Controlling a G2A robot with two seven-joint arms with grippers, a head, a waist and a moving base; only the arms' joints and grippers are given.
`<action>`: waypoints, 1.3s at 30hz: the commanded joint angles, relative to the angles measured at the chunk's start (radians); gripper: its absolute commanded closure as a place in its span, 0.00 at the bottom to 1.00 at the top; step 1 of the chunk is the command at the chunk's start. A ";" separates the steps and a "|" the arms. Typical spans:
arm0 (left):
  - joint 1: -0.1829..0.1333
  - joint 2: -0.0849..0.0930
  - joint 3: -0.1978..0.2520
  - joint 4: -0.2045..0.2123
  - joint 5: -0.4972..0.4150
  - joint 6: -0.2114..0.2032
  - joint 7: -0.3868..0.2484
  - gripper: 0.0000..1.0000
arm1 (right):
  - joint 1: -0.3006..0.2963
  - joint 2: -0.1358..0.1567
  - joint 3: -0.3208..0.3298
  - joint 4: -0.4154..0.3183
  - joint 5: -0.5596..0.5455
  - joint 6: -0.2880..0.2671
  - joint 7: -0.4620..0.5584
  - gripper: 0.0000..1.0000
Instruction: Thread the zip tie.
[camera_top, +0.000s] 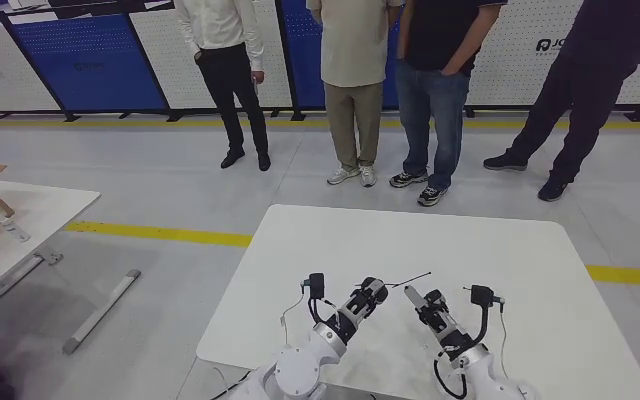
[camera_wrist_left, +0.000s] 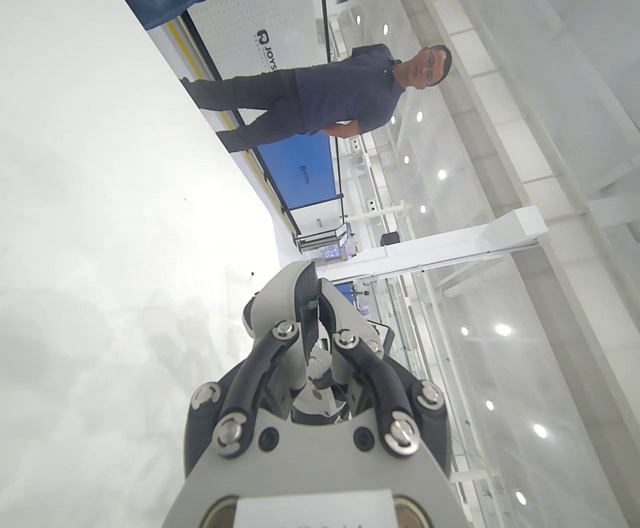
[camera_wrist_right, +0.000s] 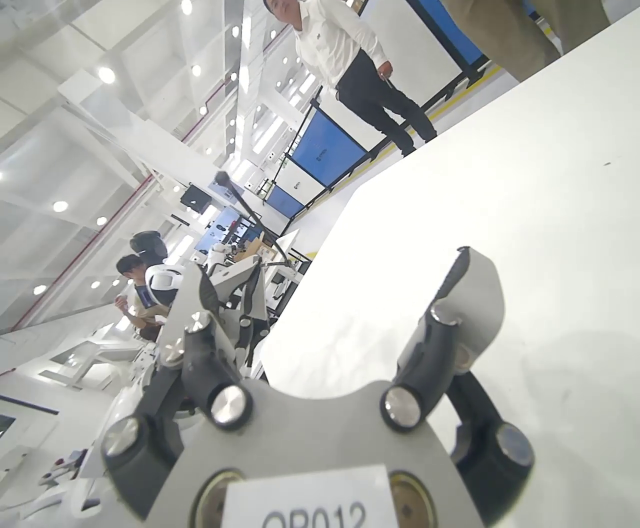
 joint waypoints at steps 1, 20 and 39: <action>0.000 0.000 0.000 0.000 0.000 0.000 0.000 1.00 | 0.000 0.000 0.000 0.000 0.000 0.000 0.000 0.00; -0.002 -0.005 0.028 0.003 0.038 0.029 0.019 1.00 | 0.020 0.000 0.009 -0.011 0.105 0.005 0.049 0.71; -0.030 -0.017 0.051 0.014 0.044 0.048 0.049 1.00 | 0.027 0.007 0.009 -0.026 0.126 0.001 0.101 1.00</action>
